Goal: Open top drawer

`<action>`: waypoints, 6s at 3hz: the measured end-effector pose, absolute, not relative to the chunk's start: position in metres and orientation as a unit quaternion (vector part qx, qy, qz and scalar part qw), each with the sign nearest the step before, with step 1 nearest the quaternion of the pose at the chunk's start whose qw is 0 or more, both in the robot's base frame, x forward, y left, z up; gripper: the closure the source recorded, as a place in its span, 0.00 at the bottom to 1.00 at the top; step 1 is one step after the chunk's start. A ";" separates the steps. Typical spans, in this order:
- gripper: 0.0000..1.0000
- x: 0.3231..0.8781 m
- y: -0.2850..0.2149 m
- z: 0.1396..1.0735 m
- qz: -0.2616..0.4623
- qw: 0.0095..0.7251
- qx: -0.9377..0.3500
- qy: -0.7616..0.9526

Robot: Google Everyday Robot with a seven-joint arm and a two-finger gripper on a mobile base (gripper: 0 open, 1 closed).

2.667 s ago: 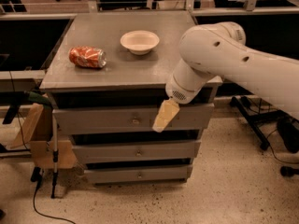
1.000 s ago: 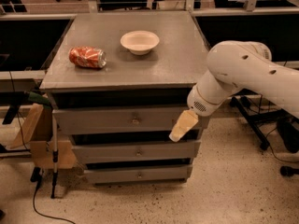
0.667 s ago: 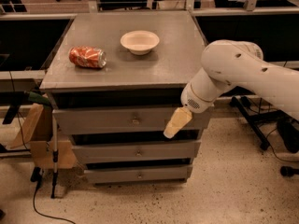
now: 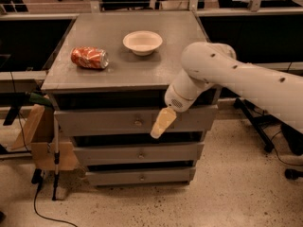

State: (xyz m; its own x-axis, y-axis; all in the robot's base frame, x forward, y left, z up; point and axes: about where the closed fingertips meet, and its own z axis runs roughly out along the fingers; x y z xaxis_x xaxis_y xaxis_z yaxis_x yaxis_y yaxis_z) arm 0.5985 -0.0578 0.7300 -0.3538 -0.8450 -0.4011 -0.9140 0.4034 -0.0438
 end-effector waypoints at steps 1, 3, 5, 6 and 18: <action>0.00 0.600 -0.045 0.706 0.095 0.150 -0.547 0.818; 0.00 0.596 -0.043 0.693 0.076 0.171 -0.520 0.833; 0.00 0.604 -0.034 0.714 0.054 0.265 -0.510 0.817; 0.00 0.614 -0.023 0.712 0.070 0.276 -0.520 0.805; 0.00 0.546 -0.083 0.669 0.082 0.240 -0.531 0.809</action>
Offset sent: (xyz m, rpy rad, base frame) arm -0.0017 0.0195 -0.0521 -0.0511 0.0705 -0.0235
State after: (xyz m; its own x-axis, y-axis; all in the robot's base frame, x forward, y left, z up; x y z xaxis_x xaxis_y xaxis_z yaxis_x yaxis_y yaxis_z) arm 0.5461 -0.0830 0.6689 -0.3216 -0.8186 -0.4759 -0.8976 0.4235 -0.1221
